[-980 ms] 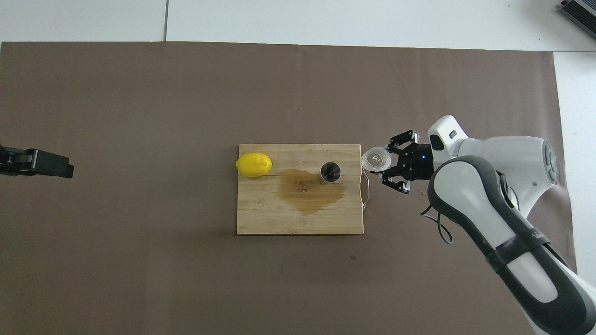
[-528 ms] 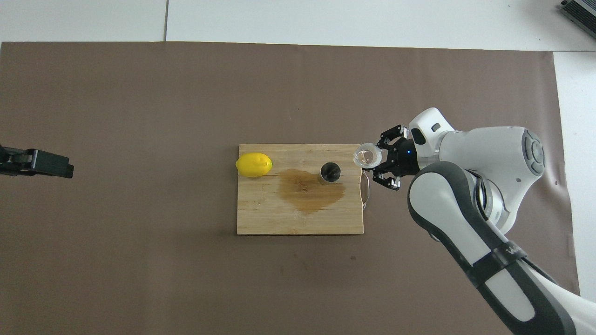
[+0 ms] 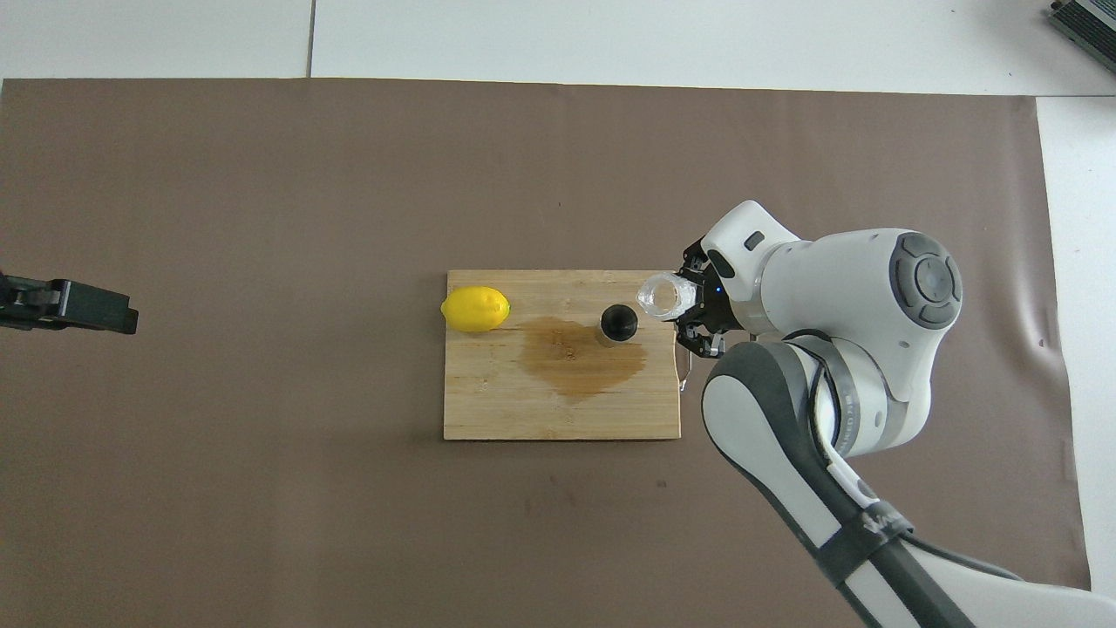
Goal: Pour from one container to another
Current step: 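Lift the white cup with the right gripper toward the metal cup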
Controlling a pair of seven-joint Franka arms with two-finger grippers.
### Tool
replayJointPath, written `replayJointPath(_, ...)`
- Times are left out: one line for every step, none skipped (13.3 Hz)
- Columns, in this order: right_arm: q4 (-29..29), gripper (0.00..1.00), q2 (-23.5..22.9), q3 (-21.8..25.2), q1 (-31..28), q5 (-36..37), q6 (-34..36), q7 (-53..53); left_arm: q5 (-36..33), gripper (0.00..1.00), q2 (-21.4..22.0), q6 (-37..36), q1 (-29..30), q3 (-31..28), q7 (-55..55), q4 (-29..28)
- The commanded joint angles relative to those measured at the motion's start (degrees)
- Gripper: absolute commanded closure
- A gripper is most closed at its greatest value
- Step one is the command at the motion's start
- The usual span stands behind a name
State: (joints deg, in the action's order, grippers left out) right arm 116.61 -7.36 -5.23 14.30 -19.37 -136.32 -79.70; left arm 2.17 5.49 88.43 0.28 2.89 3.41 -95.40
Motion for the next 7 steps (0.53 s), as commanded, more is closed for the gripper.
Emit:
replayJointPath(-2.35, 1.0, -0.73, -0.13, 1.34, 5.38, 1.84, 3.67, -0.77, 0.0, 1.46, -0.1, -0.37, -0.34, 0.46, -1.36)
replayJointPath(-2.52, 1.0, -0.73, -0.13, 1.95, 6.53, 2.37, 4.03, -0.77, 0.0, 1.46, -0.1, -0.28, -0.34, 0.46, -1.28)
replayJointPath(-2.61, 1.0, -0.73, -0.13, 2.22, 8.02, 2.63, 4.12, -0.77, 0.0, 1.37, -0.1, -0.28, -0.43, 0.46, -1.28)
replayJointPath(-2.61, 1.0, -0.64, -0.13, 2.31, 9.95, 3.16, 4.12, -0.77, 0.0, 1.37, -0.1, -0.28, -0.43, 0.46, -1.28)
replayJointPath(-2.79, 1.0, -0.64, -0.22, 2.75, 11.71, 4.03, 4.12, -0.77, 0.0, 1.37, -0.1, -0.28, -0.34, 0.46, -1.36)
replayJointPath(-3.22, 1.0, -0.64, -0.13, 3.27, 13.29, 5.0, 4.12, -0.77, 0.0, 1.37, -0.1, -0.28, -0.43, 0.46, -1.36)
replayJointPath(-3.4, 1.0, -0.64, -0.22, 3.28, 14.7, 5.44, 4.12, -0.77, 0.0, 1.37, -0.1, -0.28, -0.34, 0.46, -1.36)
